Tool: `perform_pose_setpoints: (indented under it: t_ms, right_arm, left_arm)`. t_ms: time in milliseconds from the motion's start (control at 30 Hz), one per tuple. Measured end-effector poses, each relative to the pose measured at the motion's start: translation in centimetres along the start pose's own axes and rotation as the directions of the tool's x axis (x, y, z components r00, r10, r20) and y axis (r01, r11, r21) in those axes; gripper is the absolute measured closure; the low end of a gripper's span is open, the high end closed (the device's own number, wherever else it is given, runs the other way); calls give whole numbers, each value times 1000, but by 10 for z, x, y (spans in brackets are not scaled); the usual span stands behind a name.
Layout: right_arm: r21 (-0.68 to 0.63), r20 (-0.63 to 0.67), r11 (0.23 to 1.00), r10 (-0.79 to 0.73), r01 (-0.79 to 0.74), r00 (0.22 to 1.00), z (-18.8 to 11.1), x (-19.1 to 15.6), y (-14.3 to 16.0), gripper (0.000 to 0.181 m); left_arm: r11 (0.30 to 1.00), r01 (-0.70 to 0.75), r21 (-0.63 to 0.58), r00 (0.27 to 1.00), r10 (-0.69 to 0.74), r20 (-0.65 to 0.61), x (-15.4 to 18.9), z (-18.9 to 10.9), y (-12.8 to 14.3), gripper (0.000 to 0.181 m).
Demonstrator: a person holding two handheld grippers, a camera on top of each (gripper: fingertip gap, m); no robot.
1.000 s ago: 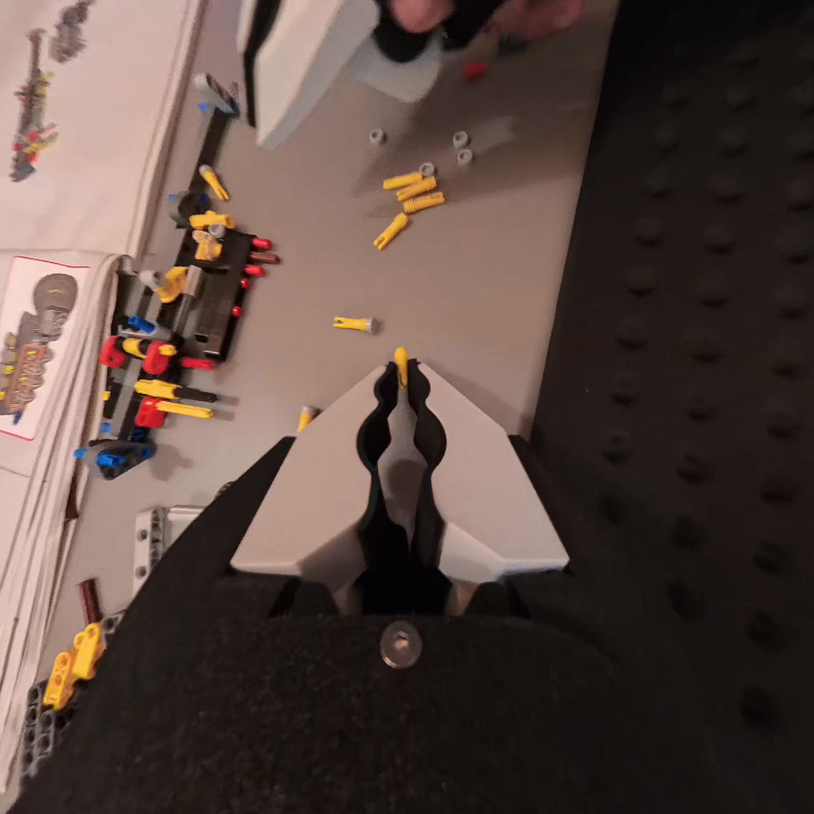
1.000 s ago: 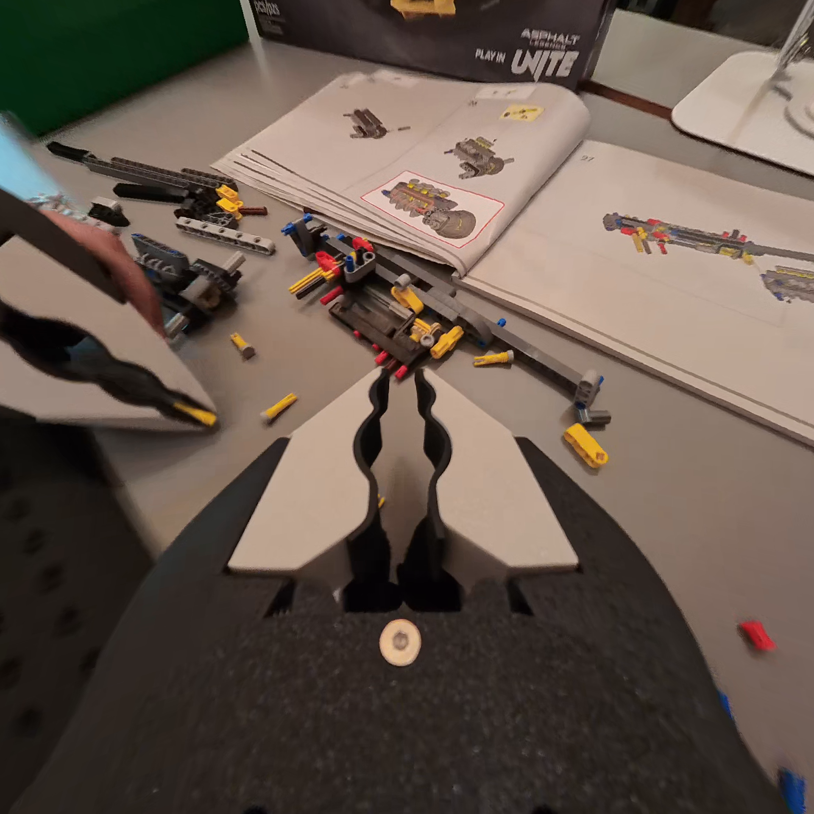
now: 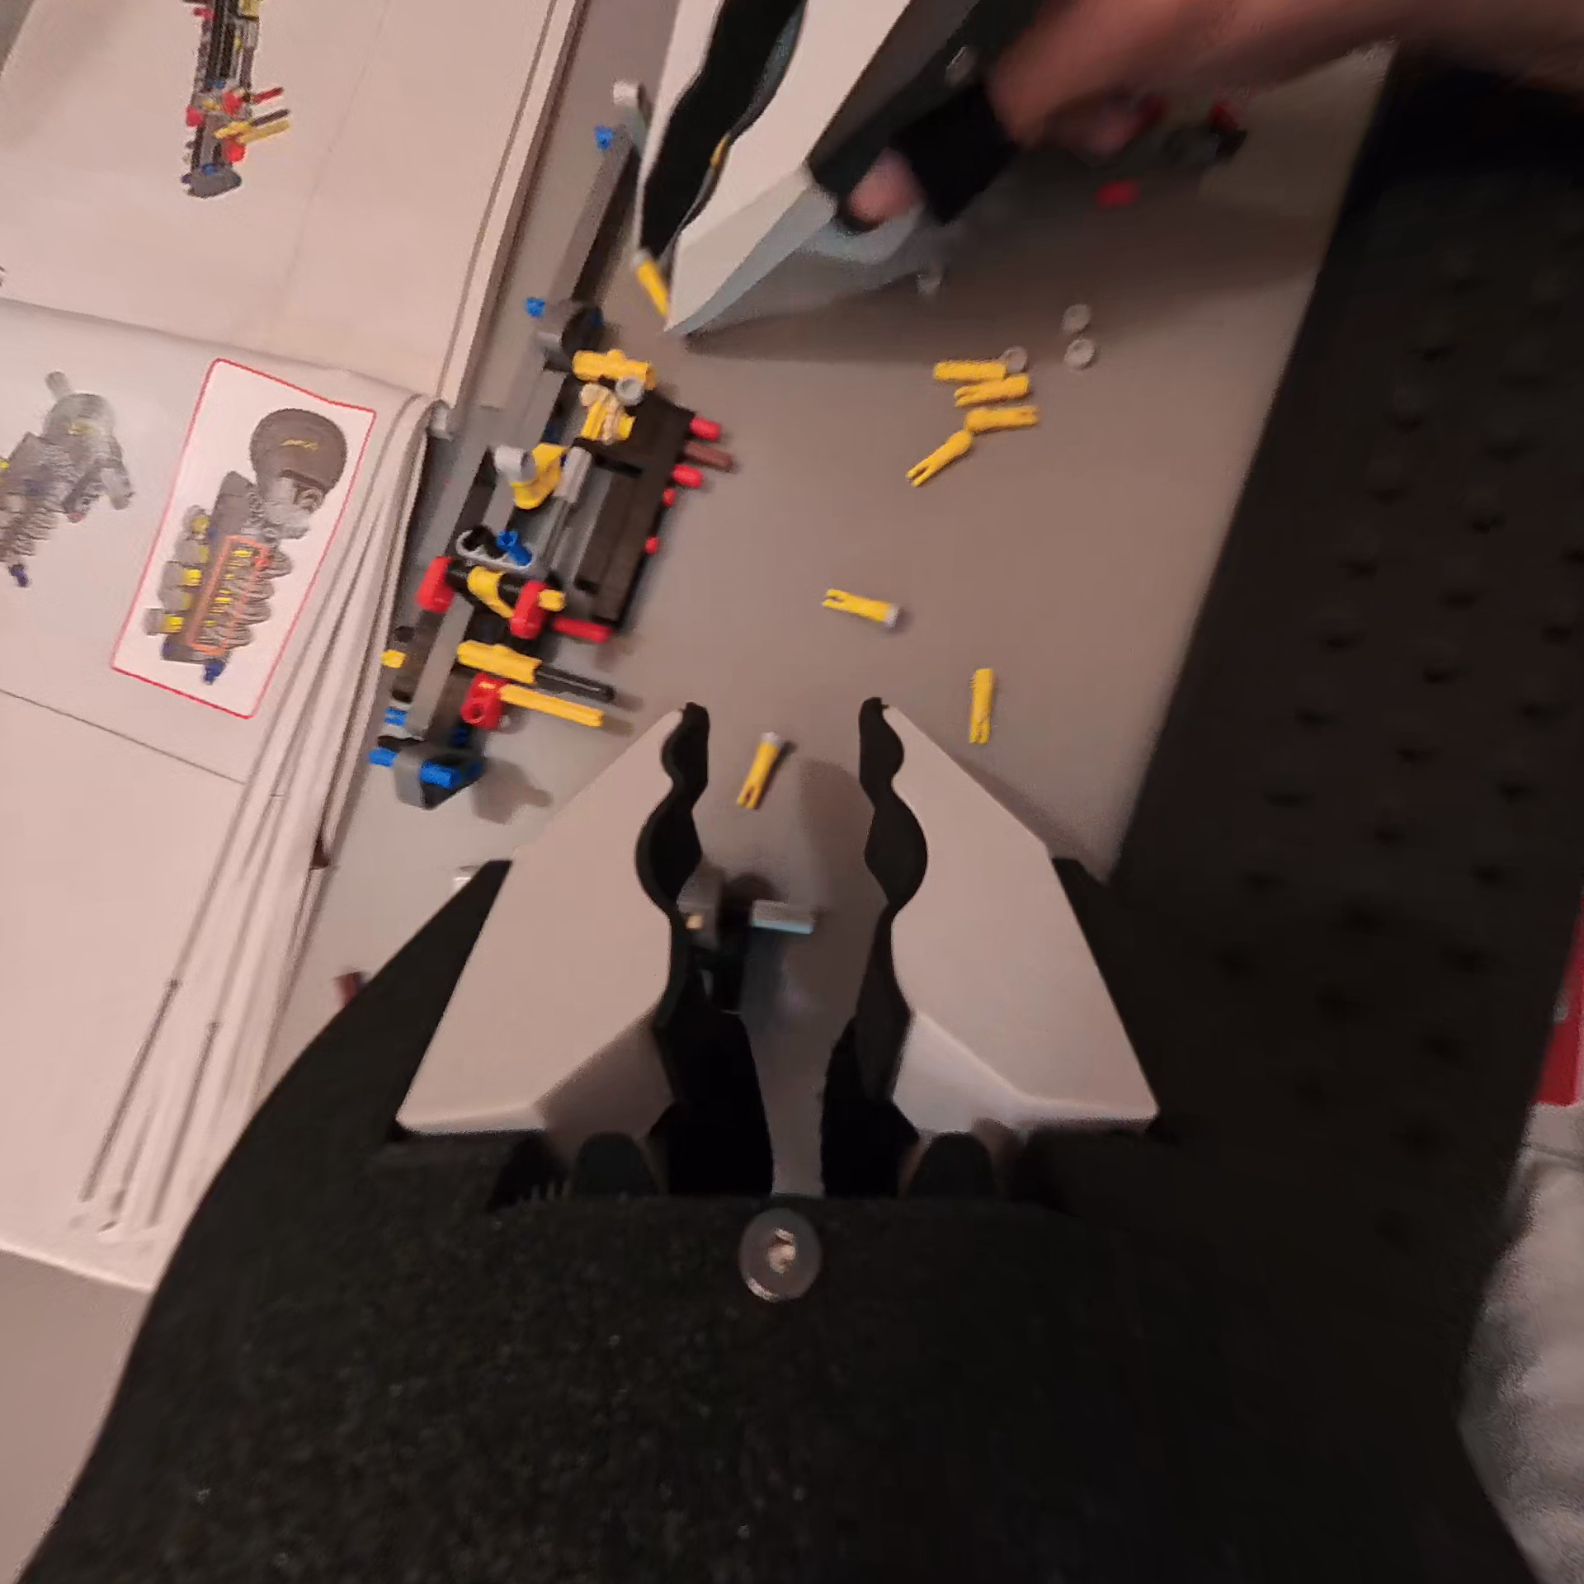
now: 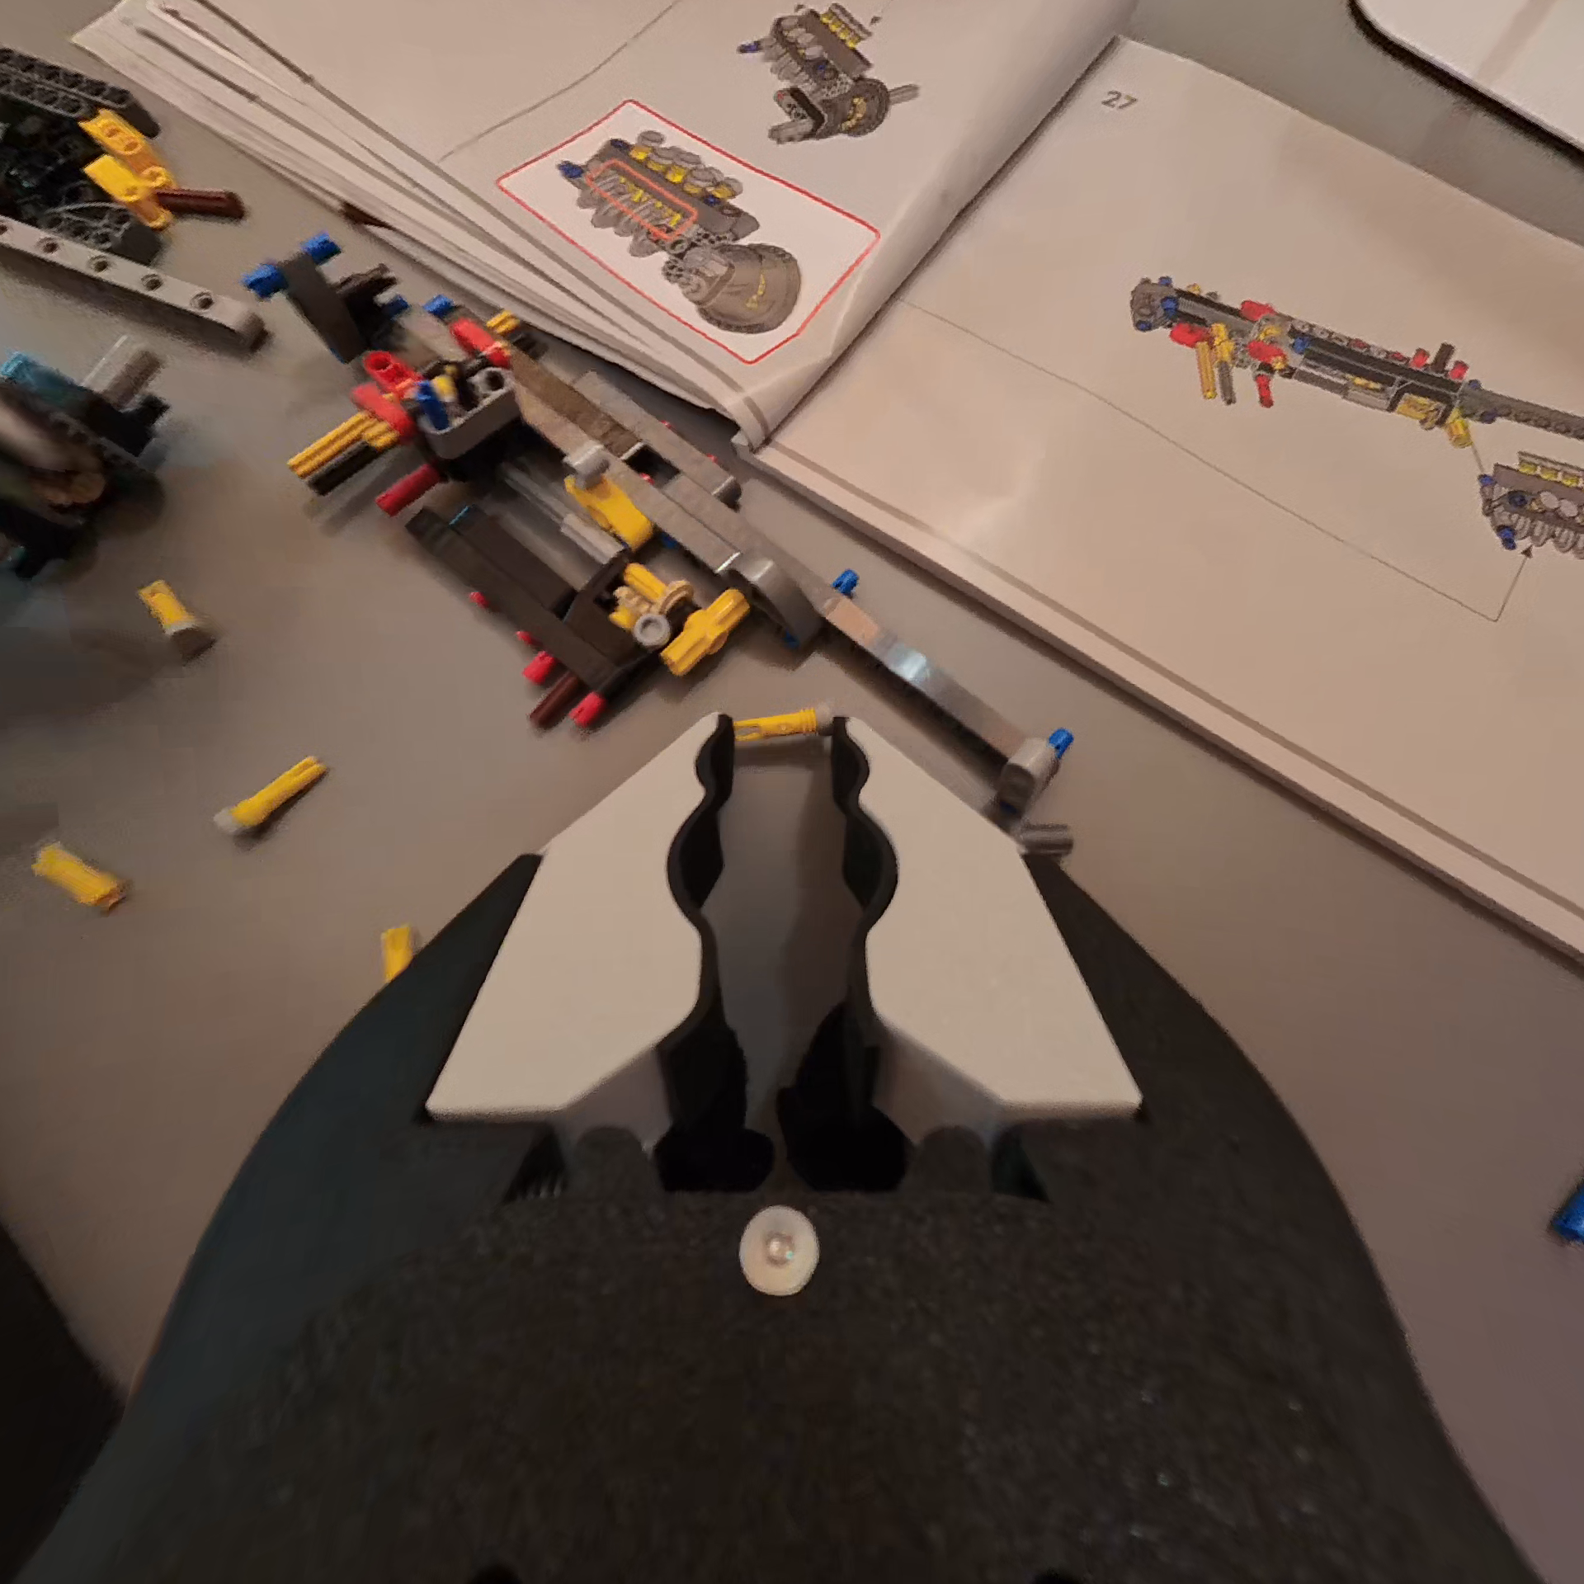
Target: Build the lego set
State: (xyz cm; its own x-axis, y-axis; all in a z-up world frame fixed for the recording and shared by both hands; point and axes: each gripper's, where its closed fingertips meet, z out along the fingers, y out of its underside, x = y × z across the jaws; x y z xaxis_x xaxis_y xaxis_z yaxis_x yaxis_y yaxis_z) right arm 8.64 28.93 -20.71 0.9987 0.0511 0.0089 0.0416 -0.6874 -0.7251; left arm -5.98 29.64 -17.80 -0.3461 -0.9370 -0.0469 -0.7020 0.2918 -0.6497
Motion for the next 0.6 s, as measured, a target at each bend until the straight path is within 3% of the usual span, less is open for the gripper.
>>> perform_pose_setpoints:
  t_ms: [100, 233, 367, 467, 600]
  right_arm:
    - [31, 239, 999, -40, 33, 970, -18, -54, -7, 159]
    - [36, 363, 984, -173, 172, 916, -5, -111, -15, 159]
    - [-18, 388, 961, -247, 276, 888, 17, -120, -13, 159]
    - [-6, 426, 956, -262, 292, 866, 17, -126, -13, 158]
    - [8, 400, 970, -224, 241, 889, 1, -118, -13, 152]
  left_arm:
    - [997, -52, -60, 998, 51, -28, -5, 6, 11, 145]
    - [989, -92, -119, 995, 88, -39, -10, 10, 20, 150]
    - [978, -128, -164, 992, 122, -43, -9, 17, 26, 158]
    - [970, -145, -197, 989, 143, -22, -11, 23, 30, 174]
    - [976, -95, -194, 995, 100, 17, -14, 26, 28, 177]
